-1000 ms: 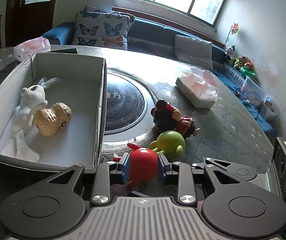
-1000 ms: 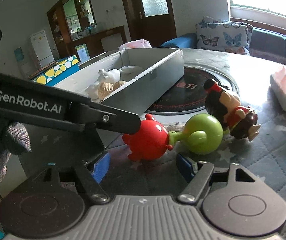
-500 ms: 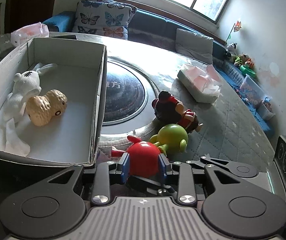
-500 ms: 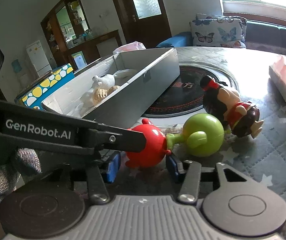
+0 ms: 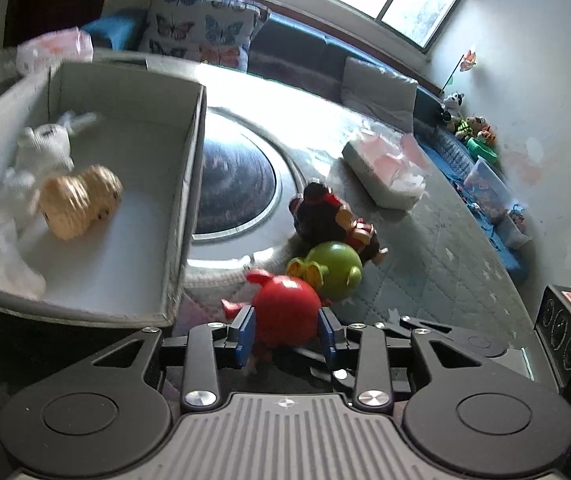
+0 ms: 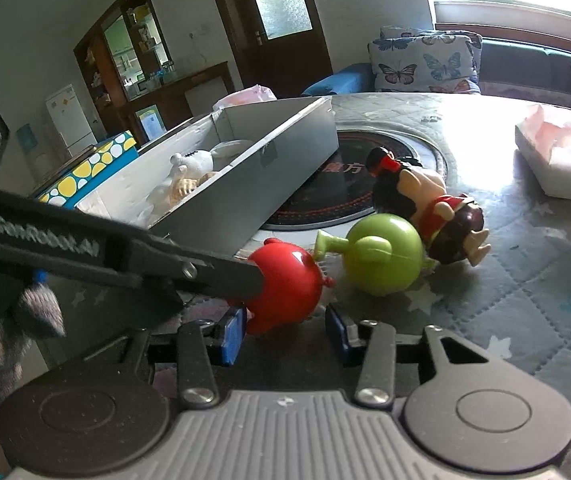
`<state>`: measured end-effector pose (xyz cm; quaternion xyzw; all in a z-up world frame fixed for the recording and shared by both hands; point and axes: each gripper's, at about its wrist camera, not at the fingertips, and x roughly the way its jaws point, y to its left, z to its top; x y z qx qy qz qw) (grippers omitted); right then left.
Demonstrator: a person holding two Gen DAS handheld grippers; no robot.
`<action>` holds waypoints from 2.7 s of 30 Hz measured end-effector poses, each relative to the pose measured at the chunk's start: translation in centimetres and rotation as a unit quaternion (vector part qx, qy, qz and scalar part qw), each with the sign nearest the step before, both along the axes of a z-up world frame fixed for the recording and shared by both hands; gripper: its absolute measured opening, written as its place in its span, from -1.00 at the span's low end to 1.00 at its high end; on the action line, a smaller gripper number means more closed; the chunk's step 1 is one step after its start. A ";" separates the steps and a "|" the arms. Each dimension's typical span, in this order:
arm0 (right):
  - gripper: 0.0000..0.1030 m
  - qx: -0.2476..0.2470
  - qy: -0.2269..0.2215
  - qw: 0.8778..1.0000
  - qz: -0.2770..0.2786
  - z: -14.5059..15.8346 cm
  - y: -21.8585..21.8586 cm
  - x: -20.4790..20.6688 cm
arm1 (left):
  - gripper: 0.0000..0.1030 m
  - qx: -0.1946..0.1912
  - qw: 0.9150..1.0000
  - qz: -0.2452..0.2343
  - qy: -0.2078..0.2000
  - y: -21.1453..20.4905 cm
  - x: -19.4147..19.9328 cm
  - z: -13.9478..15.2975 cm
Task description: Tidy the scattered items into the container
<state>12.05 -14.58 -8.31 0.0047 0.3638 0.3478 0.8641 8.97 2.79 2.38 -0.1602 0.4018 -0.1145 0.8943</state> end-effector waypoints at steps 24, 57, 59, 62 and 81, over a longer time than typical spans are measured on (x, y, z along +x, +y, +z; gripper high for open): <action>-0.12 0.024 0.009 1.000 -0.006 -0.2 -0.3 0.8 | -0.29 0.022 1.000 0.005 0.002 -1.8 1.3 0.5; -0.12 0.039 0.013 0.999 -0.003 -0.7 -0.6 1.1 | -0.36 0.018 0.999 0.031 0.003 0.6 0.7 -0.2; -0.12 0.043 0.015 0.999 -0.002 -0.8 -0.6 1.2 | -0.36 0.016 1.000 0.027 0.002 0.1 1.0 -0.4; -0.10 0.047 0.018 0.999 -0.002 -0.9 -0.5 1.4 | -0.35 0.012 1.000 0.023 0.000 -0.3 1.5 -0.3; 0.00 0.083 0.041 0.996 -0.015 -1.4 -0.2 3.3 | -0.24 0.020 0.999 0.025 0.009 -1.1 3.1 -0.8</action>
